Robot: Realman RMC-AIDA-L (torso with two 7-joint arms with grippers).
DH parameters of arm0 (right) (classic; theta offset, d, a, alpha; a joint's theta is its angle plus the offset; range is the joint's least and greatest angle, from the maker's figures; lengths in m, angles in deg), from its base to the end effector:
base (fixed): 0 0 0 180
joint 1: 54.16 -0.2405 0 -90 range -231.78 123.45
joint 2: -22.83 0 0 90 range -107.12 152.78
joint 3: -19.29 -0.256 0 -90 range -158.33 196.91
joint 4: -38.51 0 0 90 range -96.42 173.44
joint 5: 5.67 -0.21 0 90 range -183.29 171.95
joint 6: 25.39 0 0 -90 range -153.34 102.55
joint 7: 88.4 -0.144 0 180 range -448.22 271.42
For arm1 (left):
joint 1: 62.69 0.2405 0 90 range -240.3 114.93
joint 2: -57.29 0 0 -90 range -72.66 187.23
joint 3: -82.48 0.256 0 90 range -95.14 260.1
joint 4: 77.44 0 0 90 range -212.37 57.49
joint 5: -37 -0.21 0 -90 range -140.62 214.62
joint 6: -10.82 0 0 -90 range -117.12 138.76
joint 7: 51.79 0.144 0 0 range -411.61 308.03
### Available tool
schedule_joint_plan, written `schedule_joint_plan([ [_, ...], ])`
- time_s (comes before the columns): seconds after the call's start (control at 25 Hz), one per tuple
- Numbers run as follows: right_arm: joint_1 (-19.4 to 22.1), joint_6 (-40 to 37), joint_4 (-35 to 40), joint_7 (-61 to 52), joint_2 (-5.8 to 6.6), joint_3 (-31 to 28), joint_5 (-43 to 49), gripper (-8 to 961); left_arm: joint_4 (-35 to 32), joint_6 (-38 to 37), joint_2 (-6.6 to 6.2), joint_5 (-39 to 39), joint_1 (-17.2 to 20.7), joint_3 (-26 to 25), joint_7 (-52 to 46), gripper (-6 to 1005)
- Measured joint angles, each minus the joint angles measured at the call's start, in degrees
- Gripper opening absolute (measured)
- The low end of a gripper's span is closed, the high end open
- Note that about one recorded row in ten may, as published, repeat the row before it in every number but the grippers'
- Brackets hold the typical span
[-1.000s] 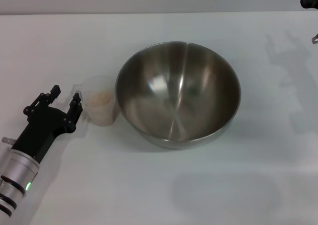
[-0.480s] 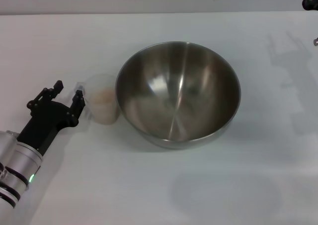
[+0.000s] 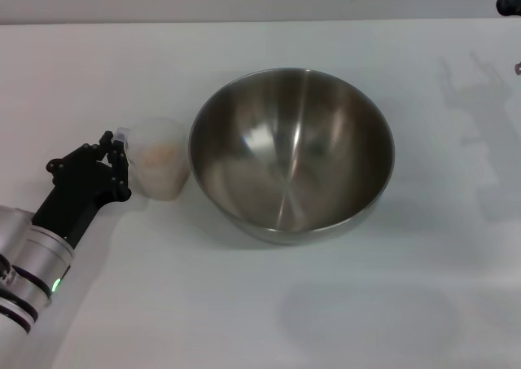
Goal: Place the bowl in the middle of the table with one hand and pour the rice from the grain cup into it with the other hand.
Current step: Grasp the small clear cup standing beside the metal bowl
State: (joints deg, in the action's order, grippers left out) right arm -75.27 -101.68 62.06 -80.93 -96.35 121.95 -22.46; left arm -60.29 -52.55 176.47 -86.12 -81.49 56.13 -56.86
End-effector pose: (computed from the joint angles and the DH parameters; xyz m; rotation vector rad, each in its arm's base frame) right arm 0.2626 0.3413 0.0249 -1.4849 0.0088 0.7808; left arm -0.3198 0.2804 -0.0762 -1.8523 -0.6041 -0.6555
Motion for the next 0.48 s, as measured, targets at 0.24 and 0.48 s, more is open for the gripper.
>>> schedule_joint_plan([
  [0.24,0.0,-0.3,0.0,-0.2,0.0,0.0,0.0,488,0.8,1.2,-0.01,0.0,-0.1,-1.1,-0.3,89],
  [0.48,0.0,-0.3,0.0,-0.2,0.0,0.0,0.0,489,1.4,-0.9,-0.01,0.0,-0.4,-3.3,0.2,39],
])
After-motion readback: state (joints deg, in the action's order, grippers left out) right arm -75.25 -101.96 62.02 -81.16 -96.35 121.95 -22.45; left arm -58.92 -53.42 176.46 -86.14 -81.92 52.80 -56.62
